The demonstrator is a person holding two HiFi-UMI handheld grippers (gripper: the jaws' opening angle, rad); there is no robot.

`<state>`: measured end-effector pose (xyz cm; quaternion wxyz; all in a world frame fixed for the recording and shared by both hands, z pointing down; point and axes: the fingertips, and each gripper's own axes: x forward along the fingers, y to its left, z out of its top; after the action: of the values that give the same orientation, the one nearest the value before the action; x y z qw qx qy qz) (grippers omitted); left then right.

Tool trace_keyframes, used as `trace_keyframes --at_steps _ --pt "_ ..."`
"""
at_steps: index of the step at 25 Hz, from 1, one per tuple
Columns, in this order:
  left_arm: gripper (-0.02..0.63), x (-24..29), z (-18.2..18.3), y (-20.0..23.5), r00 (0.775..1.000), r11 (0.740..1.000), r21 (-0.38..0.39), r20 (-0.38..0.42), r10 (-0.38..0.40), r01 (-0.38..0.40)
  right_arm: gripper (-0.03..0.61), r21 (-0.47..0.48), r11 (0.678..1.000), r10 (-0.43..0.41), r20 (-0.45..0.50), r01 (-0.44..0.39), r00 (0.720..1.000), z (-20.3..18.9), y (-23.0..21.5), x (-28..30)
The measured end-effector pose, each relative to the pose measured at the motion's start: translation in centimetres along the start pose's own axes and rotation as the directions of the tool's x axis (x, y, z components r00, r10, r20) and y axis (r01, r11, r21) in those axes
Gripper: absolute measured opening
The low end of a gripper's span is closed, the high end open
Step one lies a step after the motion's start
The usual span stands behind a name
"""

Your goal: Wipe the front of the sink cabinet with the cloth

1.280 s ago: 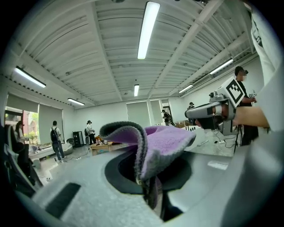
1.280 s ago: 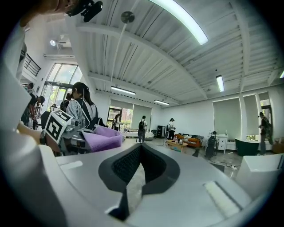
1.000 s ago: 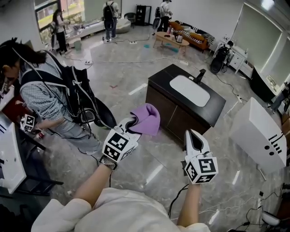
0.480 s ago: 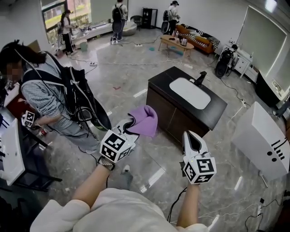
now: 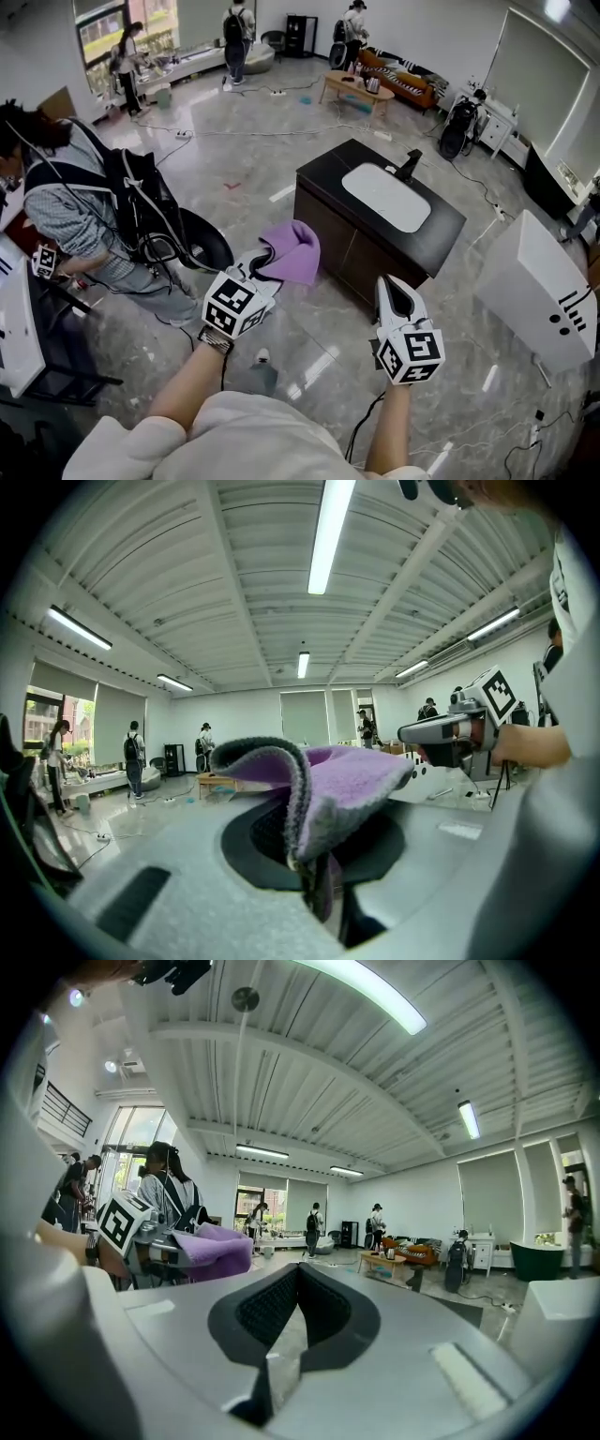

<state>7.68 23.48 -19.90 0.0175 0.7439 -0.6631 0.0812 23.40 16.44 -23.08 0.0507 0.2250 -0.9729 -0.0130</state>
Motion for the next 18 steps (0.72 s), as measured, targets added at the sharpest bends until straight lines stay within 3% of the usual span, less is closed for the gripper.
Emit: trace_keyframes --at_steps 18 --pt "0.044 8.9 0.1 15.8 1.000 0.999 -0.039 0.023 0.018 -0.017 0.008 0.013 1.000 -0.016 -0.017 0.016 1.000 1.8 -4.2 16.5"
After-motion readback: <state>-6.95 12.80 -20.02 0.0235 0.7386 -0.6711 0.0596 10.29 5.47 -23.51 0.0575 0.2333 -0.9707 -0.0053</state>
